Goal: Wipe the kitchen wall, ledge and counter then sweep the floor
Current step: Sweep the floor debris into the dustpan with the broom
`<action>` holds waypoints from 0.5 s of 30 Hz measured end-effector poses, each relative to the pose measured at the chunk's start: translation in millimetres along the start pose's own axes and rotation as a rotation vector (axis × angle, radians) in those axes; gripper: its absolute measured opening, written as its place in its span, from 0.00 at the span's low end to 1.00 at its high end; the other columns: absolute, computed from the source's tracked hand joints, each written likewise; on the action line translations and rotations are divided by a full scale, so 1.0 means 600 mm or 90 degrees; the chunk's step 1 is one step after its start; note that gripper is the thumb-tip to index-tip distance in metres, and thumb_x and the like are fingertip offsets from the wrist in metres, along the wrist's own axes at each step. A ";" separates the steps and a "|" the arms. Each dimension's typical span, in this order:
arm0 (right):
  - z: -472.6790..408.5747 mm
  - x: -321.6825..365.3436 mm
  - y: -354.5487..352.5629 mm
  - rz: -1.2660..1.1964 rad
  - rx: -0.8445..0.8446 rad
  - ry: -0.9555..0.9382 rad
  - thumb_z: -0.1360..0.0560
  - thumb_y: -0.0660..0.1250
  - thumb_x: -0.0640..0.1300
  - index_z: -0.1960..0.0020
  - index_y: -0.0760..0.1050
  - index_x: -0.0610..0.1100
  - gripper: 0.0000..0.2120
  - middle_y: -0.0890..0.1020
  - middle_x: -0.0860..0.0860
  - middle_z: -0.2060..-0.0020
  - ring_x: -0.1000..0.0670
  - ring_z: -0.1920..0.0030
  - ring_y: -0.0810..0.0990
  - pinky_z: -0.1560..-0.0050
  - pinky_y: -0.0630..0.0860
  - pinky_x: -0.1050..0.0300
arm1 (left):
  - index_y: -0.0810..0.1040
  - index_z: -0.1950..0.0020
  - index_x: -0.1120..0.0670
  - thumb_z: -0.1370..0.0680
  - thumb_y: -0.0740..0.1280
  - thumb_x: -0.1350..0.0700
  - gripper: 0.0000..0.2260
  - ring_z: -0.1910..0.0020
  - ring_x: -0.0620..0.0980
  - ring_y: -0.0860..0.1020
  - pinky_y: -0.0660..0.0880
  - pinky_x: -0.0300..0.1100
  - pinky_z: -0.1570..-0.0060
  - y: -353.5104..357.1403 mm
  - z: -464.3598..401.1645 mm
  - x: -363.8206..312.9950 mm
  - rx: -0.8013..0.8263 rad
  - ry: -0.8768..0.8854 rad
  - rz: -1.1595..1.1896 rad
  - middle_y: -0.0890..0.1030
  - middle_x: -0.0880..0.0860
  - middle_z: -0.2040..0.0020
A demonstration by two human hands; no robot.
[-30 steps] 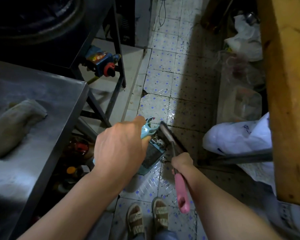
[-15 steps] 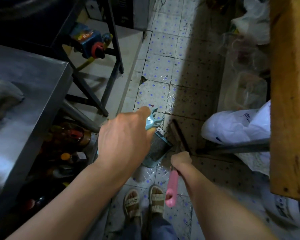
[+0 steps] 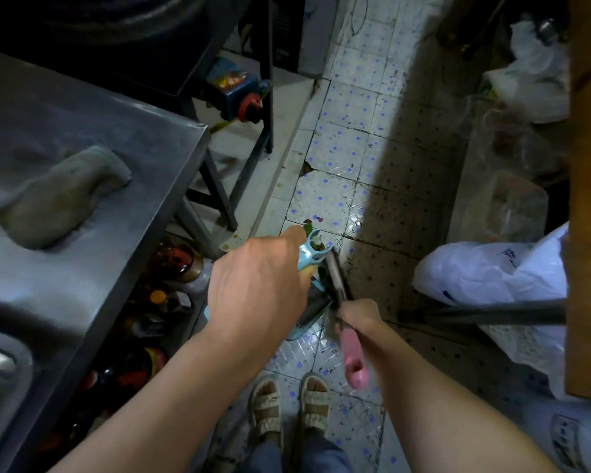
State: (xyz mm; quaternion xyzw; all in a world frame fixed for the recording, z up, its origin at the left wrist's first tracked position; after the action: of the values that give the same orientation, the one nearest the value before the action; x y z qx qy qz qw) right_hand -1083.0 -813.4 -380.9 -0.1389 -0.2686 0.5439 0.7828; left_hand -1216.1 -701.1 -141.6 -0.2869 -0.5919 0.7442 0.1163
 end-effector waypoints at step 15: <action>-0.042 0.146 -0.061 0.154 -0.070 -0.151 0.25 0.65 0.38 0.36 0.70 0.30 0.19 0.77 0.37 0.41 0.40 0.41 0.77 0.50 0.73 0.57 | 0.71 0.44 0.46 0.24 0.62 0.42 0.12 0.61 0.53 0.77 0.68 0.42 0.64 -0.017 -0.024 0.042 -0.029 -0.132 0.023 0.78 0.48 0.61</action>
State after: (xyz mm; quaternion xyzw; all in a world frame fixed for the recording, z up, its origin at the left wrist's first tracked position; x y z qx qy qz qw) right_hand -1017.0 -744.1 -359.4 -0.1478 -0.3697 0.6312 0.6656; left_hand -1229.6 -673.7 -141.3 -0.2214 -0.6121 0.7583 0.0345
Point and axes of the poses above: each hand's wrist, its own z-axis away from the middle knuckle, its own y-axis out of the palm, x = y × z, the point moved 5 cm from there along -z, towards the middle knuckle
